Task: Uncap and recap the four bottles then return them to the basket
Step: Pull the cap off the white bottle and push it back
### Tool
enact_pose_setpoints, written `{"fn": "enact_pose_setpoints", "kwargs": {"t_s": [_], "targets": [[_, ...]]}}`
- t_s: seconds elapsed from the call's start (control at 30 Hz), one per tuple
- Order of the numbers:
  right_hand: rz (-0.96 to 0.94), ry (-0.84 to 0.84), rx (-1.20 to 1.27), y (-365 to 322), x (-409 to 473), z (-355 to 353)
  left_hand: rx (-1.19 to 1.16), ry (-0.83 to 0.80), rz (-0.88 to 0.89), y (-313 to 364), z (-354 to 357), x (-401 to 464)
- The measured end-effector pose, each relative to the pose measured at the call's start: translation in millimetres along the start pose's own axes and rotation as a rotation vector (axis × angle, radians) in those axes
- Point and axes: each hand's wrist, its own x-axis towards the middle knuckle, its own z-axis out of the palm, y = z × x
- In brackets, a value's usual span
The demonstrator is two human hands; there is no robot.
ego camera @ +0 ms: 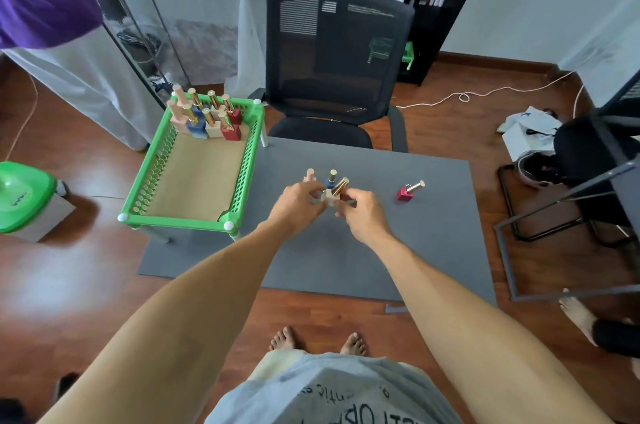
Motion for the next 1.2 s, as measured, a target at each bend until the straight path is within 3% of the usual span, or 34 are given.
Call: {"fn": "enact_pose_setpoints", "kwargs": {"t_s": [0.23,0.47,0.93,1.2], "targets": [[-0.014,-0.019,0.042,-7.9,-6.1,1.4,-0.07,-0.023,0.001,-2.9,-2.8,-1.1],[-0.013,0.078,0.093,-17.7,3.1,-14.3,-0.036,-0.016,-0.001,-3.3,-14.1,-0.1],[-0.069,-0.021,-0.063,-16.2,14.0,-25.5,0.135,-0.074,0.087,3.9,-23.3,4.8],[-0.044,-0.038,0.006,-12.1,15.4,-26.7,0.138,-0.07,0.097,2.5,-19.7,2.6]]}}
